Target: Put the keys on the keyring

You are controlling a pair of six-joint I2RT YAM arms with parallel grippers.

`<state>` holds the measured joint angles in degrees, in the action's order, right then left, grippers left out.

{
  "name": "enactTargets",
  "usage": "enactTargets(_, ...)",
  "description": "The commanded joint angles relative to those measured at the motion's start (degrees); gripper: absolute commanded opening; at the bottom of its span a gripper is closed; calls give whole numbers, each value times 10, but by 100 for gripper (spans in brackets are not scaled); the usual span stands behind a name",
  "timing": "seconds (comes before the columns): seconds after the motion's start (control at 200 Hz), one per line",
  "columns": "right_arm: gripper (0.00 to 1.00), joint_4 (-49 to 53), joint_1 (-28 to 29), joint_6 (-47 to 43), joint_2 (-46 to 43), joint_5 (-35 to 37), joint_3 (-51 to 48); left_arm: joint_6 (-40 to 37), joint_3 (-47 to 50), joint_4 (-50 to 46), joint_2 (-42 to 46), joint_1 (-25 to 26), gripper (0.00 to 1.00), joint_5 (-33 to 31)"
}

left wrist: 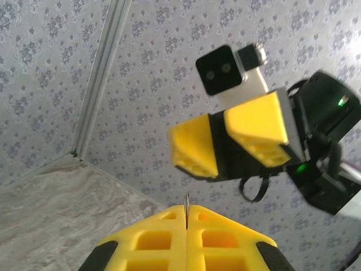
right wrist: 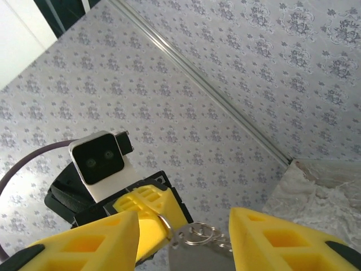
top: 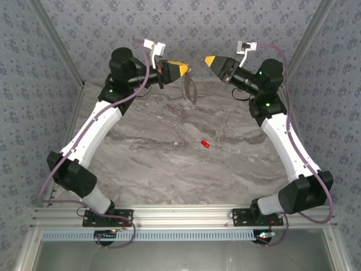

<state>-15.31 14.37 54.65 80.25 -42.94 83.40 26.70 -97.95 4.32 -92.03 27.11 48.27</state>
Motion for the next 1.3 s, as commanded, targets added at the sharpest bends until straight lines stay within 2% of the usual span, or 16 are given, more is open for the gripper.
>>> enactTargets(0.0, 50, 69, 2, -75, -12, -18, 35, -87, 12, 38, 28, -4, 0, 12)
enactTargets(0.26, 53, 181, 20, -181, -3, -38, 83, -151, 21, 29, 33, -6, 0, 39)
enactTargets(0.545, 52, 266, 53, -268, 30, -40, 131, -150, 6, 22, 24, -5, 0, 83)
enactTargets(0.819, 46, 273, 54, -272, 42, -59, 139, -121, -10, 30, 12, 0, 0, 115)
enactTargets(1.079, 30, 250, 54, -252, 45, -94, 135, -111, -21, 21, 4, 3, 0, 127)
enactTargets(1.294, 29, 209, 58, -221, 44, -108, 124, -106, -22, 21, 4, 4, 0, 128)
